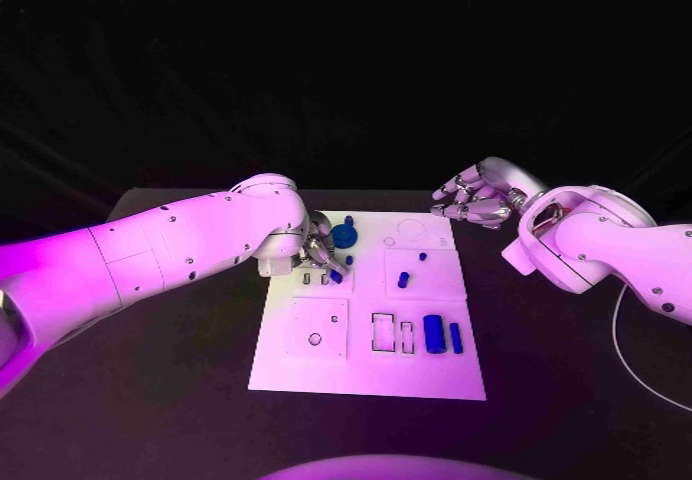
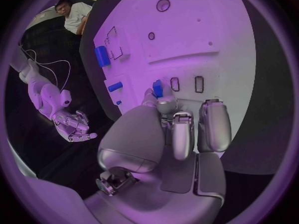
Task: Assemble the parts on the task board
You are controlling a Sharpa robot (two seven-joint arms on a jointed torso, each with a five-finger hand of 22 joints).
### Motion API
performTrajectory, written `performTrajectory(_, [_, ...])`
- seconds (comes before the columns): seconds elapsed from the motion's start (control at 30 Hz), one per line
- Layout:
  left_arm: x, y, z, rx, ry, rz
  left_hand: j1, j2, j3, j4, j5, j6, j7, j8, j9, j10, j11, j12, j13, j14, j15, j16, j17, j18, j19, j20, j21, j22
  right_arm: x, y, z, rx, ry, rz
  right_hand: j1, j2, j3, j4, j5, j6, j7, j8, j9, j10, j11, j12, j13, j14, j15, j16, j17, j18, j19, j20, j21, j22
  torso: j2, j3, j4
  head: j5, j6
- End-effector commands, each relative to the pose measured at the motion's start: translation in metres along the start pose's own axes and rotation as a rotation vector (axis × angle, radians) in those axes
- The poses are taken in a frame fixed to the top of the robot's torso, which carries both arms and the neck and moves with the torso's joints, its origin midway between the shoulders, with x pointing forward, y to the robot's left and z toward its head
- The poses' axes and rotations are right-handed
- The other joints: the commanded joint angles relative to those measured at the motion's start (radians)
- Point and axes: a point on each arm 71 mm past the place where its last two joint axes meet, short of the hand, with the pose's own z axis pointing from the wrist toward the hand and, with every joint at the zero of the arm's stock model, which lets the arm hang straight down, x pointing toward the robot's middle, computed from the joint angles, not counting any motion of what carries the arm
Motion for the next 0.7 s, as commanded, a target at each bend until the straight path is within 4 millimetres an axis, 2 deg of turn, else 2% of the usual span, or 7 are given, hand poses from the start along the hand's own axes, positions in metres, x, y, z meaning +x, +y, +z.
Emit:
performTrajectory(0.03, [0.0, -0.001, 0.0, 0.018, -0.011, -0.016, -0.023, -0.063, 0.226, -0.14, 0.002, 0.008, 0.009, -0.011, 0.003, -0.009, 0.004, -0.011, -0.007, 0.105, 0.008, 0.002, 0.263, -0.014, -0.004, 0.002, -0.007, 0.016, 0.001, 0.0, 0.0, -0.005, 0.011, -0.011, -0.002, 0.004, 0.001, 0.004, -0.002, 0.004, 0.0, 0.004, -0.001, 0.0, -0.006, 0.003, -0.001, 0.029, -0.006, -0.004, -0.001, 0.006, -0.004, -0.001, -0.007, -0.001, 0.0, 0.0004, 0.0006, -0.001, -0.001])
performTrajectory(0.1, [0.0, 0.0, -0.001, 0.021, -0.014, -0.019, -0.042, -0.108, 0.308, -0.131, 0.001, 0.013, 0.012, -0.017, 0.005, -0.008, 0.005, -0.015, -0.01, 0.105, 0.01, 0.002, 0.263, -0.013, -0.004, 0.003, -0.009, 0.018, 0.001, 0.0, 0.0, -0.005, 0.011, -0.011, -0.002, 0.004, 0.001, 0.004, -0.002, 0.004, 0.0, 0.004, -0.001, 0.0, -0.006, 0.003, -0.001, 0.029, -0.006, -0.004, -0.001, 0.006, -0.004, -0.001, -0.007, -0.001, 0.0, 0.0004, 0.0005, -0.001, -0.002])
performTrajectory(0.27, [0.0, 0.0, -0.002, 0.033, -0.026, -0.021, -0.074, -0.183, 0.458, -0.13, 0.003, 0.019, 0.013, -0.02, 0.015, -0.002, 0.008, -0.011, -0.006, 0.105, 0.012, 0.002, 0.263, -0.013, -0.003, 0.005, -0.01, 0.022, 0.001, 0.0, 0.001, -0.004, 0.01, -0.011, -0.003, 0.004, 0.001, 0.005, -0.002, 0.004, 0.0, 0.004, -0.001, -0.001, -0.006, 0.002, -0.001, 0.028, -0.006, -0.004, -0.002, 0.007, -0.005, -0.001, -0.008, -0.003, 0.0, 0.0005, -0.0002, -0.001, -0.003])
performTrajectory(0.3, [0.0, 0.001, -0.002, 0.035, -0.029, -0.021, -0.075, -0.188, 0.472, -0.132, 0.002, 0.019, 0.011, -0.02, 0.016, -0.001, 0.008, -0.01, -0.006, 0.105, 0.01, 0.002, 0.263, -0.014, -0.003, 0.007, -0.011, 0.023, 0.001, 0.0, 0.001, -0.004, 0.01, -0.011, -0.003, 0.004, 0.001, 0.005, -0.002, 0.004, 0.0, 0.004, -0.001, -0.001, -0.006, 0.002, -0.001, 0.028, -0.006, -0.004, -0.002, 0.007, -0.005, -0.001, -0.008, -0.003, 0.0, 0.0005, -0.0002, -0.001, -0.003])
performTrajectory(0.33, [0.001, 0.001, -0.003, 0.04, -0.039, -0.021, -0.095, -0.217, 0.527, -0.133, 0.001, 0.022, 0.013, -0.02, 0.021, 0.002, 0.008, -0.007, -0.004, 0.105, 0.012, 0.002, 0.263, -0.014, -0.002, 0.008, -0.01, 0.026, 0.002, 0.0, 0.001, -0.004, 0.01, -0.011, -0.003, 0.005, 0.002, 0.006, -0.002, 0.004, 0.001, 0.004, -0.001, 0.0, -0.006, 0.003, -0.001, 0.028, -0.006, -0.006, -0.003, 0.007, -0.005, -0.001, -0.008, -0.003, 0.0, 0.0006, 0.0, -0.001, -0.004])
performTrajectory(0.53, [0.0, 0.005, -0.008, 0.06, -0.096, -0.044, -0.14, -0.265, 0.654, -0.152, 0.001, 0.031, 0.011, -0.013, 0.039, 0.024, 0.007, 0.015, 0.019, 0.105, 0.009, 0.002, 0.263, -0.018, 0.007, 0.008, -0.001, 0.042, 0.002, -0.001, 0.001, -0.003, 0.009, -0.009, -0.003, 0.006, 0.002, 0.007, -0.002, 0.003, 0.001, 0.004, -0.001, -0.001, -0.005, 0.002, -0.003, 0.028, -0.005, -0.008, -0.006, 0.007, -0.007, -0.001, -0.01, -0.006, -0.001, 0.0013, 0.0013, -0.001, -0.006])
performTrajectory(0.7, [0.001, 0.01, -0.013, 0.072, -0.141, -0.075, -0.154, -0.276, 0.686, -0.16, 0.001, 0.036, 0.009, -0.008, 0.046, 0.037, 0.006, 0.03, 0.034, 0.105, 0.008, 0.002, 0.263, -0.02, 0.013, 0.006, 0.006, 0.052, 0.001, -0.001, 0.001, -0.001, 0.008, -0.009, -0.004, 0.007, 0.002, 0.008, -0.002, 0.003, 0.001, 0.004, -0.001, -0.001, -0.005, 0.003, -0.002, 0.027, -0.005, -0.01, -0.008, 0.008, -0.008, -0.001, -0.011, -0.009, -0.001, 0.0007, 0.0021, -0.001, -0.006])
